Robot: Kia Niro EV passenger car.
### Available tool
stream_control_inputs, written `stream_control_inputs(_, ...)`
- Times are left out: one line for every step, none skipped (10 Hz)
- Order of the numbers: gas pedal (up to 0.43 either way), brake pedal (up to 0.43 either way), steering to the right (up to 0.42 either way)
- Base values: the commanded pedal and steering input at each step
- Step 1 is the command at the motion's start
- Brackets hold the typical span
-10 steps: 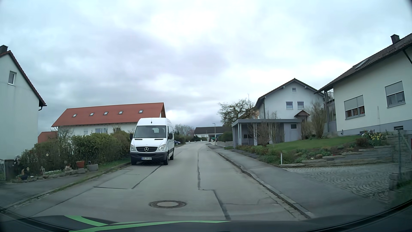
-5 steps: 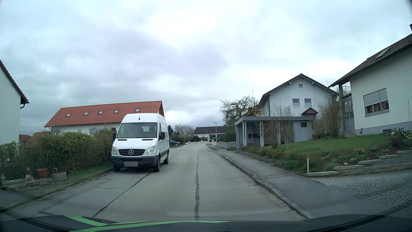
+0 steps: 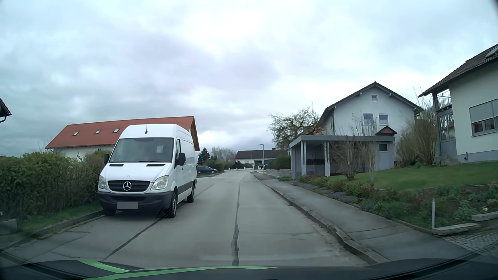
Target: Follow the waypoints while adhering to traffic rules and regulations
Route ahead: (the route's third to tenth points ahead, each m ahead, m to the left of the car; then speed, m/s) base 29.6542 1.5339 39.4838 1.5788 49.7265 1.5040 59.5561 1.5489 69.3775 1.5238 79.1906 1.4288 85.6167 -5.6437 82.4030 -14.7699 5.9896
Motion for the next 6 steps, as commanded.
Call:
stream_control_inputs(0.138,0.0,-0.007)
stream_control_inputs(0.138,0.0,-0.006)
stream_control_inputs(0.138,0.0,-0.006)
stream_control_inputs(0.138,0.0,-0.006)
stream_control_inputs(0.138,0.0,-0.005)
stream_control_inputs(0.13,0.0,-0.004)
